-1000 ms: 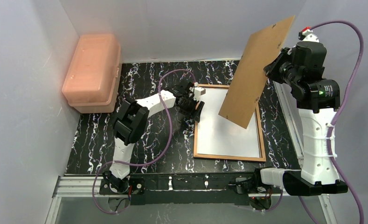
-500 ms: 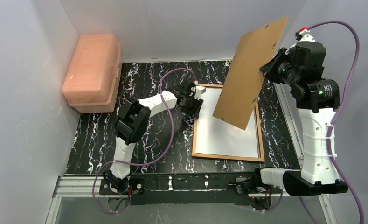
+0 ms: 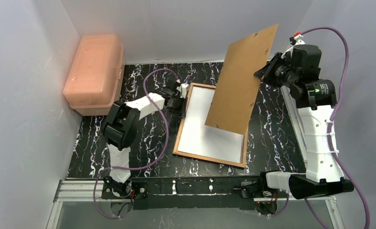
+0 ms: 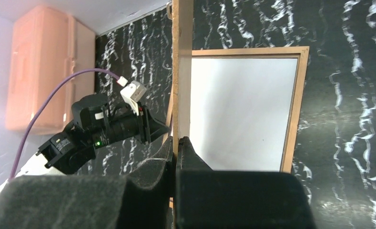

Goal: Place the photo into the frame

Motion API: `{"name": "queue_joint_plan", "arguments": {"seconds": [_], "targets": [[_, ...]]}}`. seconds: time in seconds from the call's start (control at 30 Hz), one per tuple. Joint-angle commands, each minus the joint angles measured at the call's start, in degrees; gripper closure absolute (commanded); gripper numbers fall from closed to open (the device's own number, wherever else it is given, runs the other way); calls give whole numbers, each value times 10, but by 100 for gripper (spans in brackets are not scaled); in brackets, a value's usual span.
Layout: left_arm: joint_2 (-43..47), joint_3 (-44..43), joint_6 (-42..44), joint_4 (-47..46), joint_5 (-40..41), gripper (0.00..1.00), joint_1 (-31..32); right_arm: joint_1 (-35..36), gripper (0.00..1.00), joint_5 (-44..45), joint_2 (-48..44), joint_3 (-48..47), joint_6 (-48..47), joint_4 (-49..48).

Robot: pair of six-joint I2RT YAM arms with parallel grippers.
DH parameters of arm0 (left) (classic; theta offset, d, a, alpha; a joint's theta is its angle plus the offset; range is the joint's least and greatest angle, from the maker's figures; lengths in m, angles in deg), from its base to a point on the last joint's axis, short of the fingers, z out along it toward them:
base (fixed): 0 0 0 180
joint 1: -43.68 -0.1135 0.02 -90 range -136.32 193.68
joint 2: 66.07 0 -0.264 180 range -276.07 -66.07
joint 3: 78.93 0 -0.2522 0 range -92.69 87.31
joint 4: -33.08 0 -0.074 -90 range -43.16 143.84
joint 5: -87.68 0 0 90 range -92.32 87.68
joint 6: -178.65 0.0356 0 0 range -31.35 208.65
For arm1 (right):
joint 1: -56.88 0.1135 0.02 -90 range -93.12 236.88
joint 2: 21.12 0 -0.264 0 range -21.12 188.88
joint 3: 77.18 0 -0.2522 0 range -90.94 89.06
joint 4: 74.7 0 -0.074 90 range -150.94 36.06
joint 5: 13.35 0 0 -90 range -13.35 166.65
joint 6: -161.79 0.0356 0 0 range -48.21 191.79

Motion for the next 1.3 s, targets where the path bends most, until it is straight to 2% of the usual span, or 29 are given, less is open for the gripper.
{"name": "queue_joint_plan", "arguments": {"seconds": [0.0,0.37,0.5,0.7,0.97,1.1,1.27], "targets": [[74,59,-4,21,23,78,-53,2,99,-75,2,13,39,-106],[178,160,-47,34,28,80,-152,6,99,-225,30,147,141,-291],[182,173,-68,45,-2,81,-176,14,99,-227,43,161,138,-291],[203,160,-47,56,-49,77,-179,14,99,-238,22,215,149,-293],[231,161,2,66,-35,76,-179,15,99,-253,-20,349,224,-383],[231,173,30,61,-34,77,-179,16,99,-261,-21,373,234,-399],[231,180,41,61,-72,79,-180,16,99,-276,-12,395,242,-434]]}}
